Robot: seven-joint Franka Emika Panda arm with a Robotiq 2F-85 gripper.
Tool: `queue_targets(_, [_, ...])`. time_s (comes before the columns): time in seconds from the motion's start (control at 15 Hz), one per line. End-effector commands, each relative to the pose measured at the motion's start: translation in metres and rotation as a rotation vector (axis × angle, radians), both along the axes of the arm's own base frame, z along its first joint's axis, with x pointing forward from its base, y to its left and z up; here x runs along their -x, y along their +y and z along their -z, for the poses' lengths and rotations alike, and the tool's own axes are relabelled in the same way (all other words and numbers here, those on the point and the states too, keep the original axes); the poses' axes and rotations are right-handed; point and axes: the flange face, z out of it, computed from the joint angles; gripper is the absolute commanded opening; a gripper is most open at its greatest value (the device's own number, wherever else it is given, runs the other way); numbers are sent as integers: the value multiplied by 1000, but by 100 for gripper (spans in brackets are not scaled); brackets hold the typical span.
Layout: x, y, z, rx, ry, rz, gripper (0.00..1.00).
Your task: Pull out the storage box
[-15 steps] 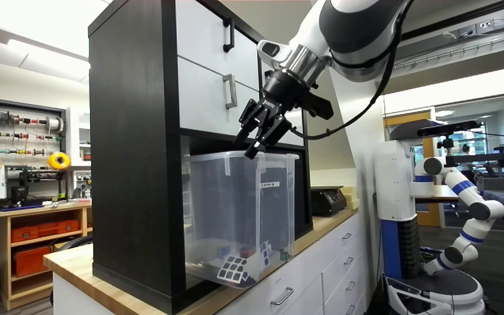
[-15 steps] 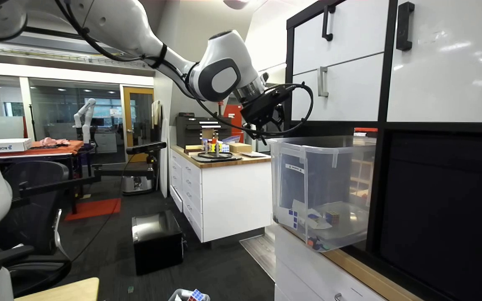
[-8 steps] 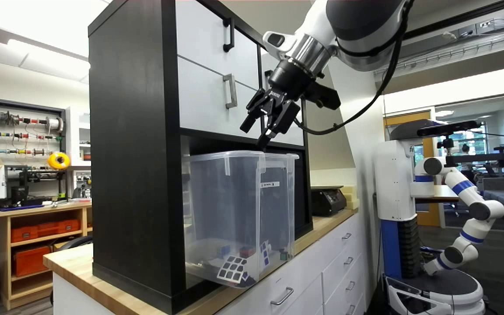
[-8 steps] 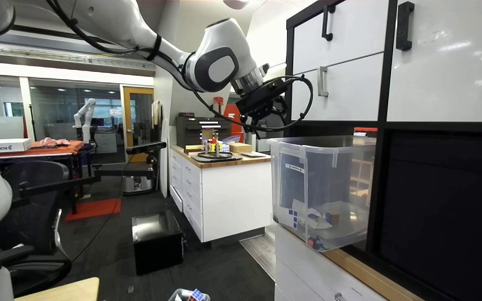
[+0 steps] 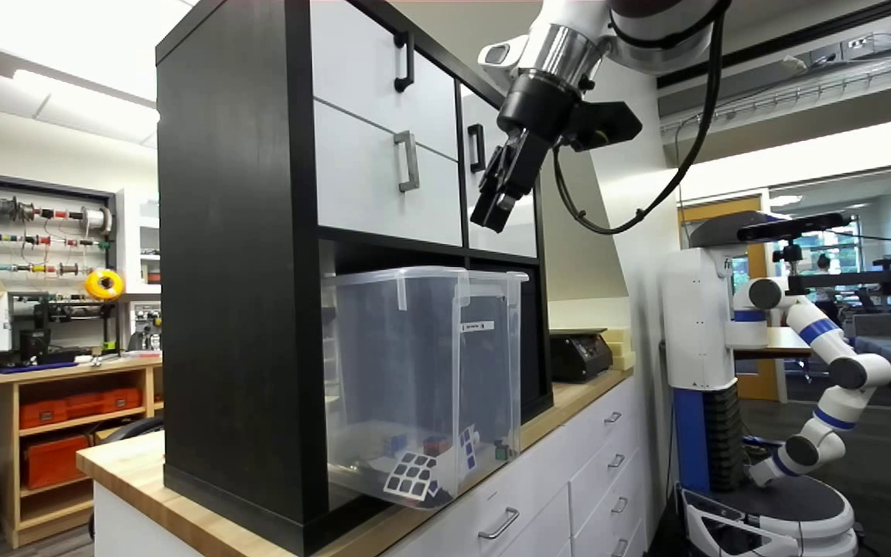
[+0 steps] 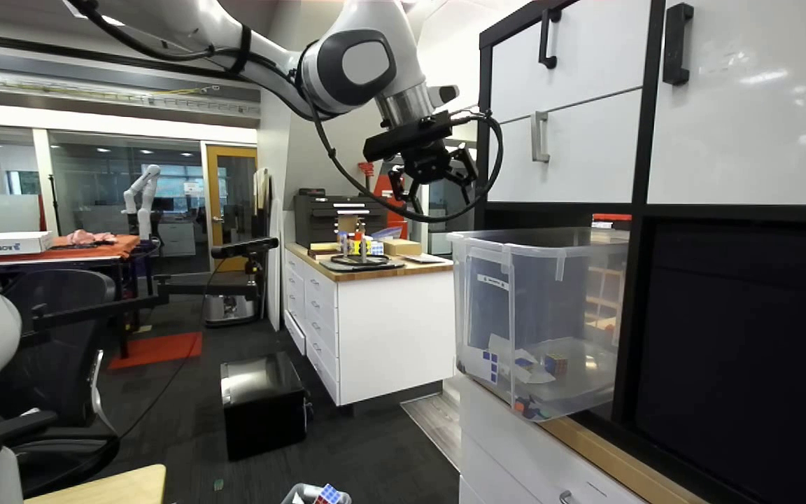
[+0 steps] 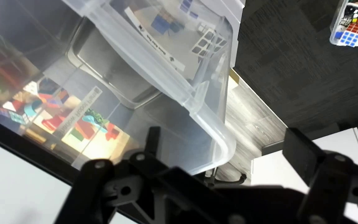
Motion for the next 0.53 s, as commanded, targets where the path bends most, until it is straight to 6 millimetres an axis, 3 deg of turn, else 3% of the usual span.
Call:
queue_targets(0.0, [7,-16,-13,-10,70,188,100])
queue_targets(0.47, [22,-43,12,-13,280,454,100])
